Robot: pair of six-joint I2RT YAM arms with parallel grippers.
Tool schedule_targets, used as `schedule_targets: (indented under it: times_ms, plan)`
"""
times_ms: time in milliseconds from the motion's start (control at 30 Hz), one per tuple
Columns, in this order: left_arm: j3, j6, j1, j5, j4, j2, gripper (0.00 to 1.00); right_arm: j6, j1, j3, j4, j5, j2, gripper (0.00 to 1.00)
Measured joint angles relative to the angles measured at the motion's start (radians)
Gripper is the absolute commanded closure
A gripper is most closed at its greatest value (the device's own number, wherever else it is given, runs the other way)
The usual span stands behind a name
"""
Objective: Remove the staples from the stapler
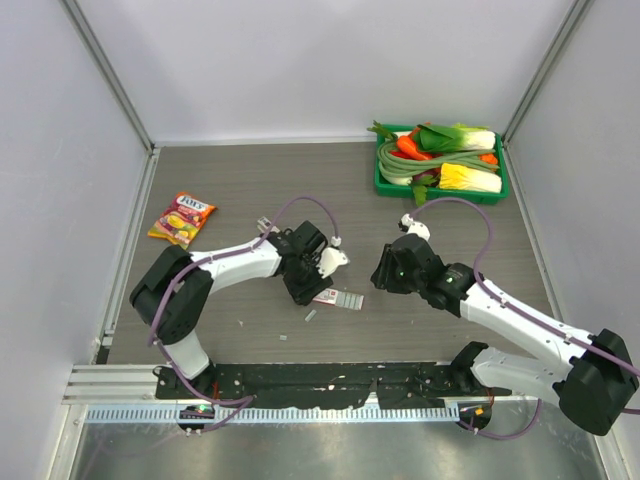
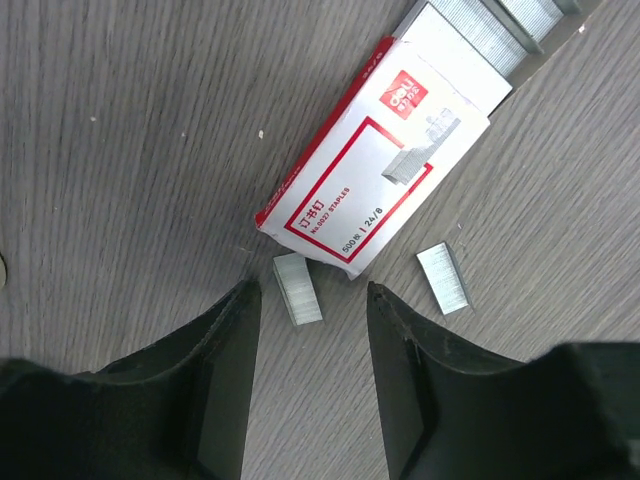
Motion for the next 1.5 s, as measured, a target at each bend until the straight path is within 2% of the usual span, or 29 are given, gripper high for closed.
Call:
schedule_targets:
  times_ms: [133,200,433,767,800,833,900,1067,1133,1267,1500]
  plan:
    - [-0.004,0.008,-0.012,-0.019,0.009,0.000,0.56,0.000,0.000,-0.001,0.001,-0.001,0.000,0.62]
    - [-0.006,0.013,-0.016,-0.031,0.016,0.000,0.63,0.000,0.000,-0.001,0.002,-0.004,0.000,0.63]
    - [-0.017,0.024,-0.016,-0.055,0.040,-0.003,0.71,0.000,0.000,-0.001,0.009,-0.012,0.000,0.63]
    - [-0.109,0.016,-0.016,-0.071,0.082,-0.081,0.74,0.000,0.000,-0.017,0.034,-0.032,0.001,0.63]
    - [-0.115,0.014,-0.016,-0.071,0.082,-0.086,0.73,0.000,-0.001,-0.018,0.035,-0.035,0.001,0.63]
    - [-0.118,0.012,-0.016,-0.071,0.082,-0.089,0.62,0.000,-0.001,-0.018,0.036,-0.037,0.001,0.63]
    - [-0.121,-0.002,-0.016,-0.070,0.077,-0.093,0.53,0.000,-0.002,-0.018,0.038,-0.042,0.001,0.62]
    - [-0.119,-0.006,-0.019,-0.071,0.061,-0.095,0.49,0.000,-0.002,-0.021,0.045,-0.047,0.001,0.62]
    - [-0.118,-0.006,-0.020,-0.071,0.058,-0.095,0.42,-0.001,-0.002,-0.023,0.045,-0.048,0.001,0.62]
    - [-0.117,-0.011,-0.021,-0.071,0.054,-0.095,0.39,-0.003,-0.002,-0.023,0.045,-0.052,0.001,0.62]
    - [-0.101,-0.012,-0.021,-0.079,0.053,-0.080,0.42,-0.003,-0.002,-0.023,0.049,-0.056,0.001,0.62]
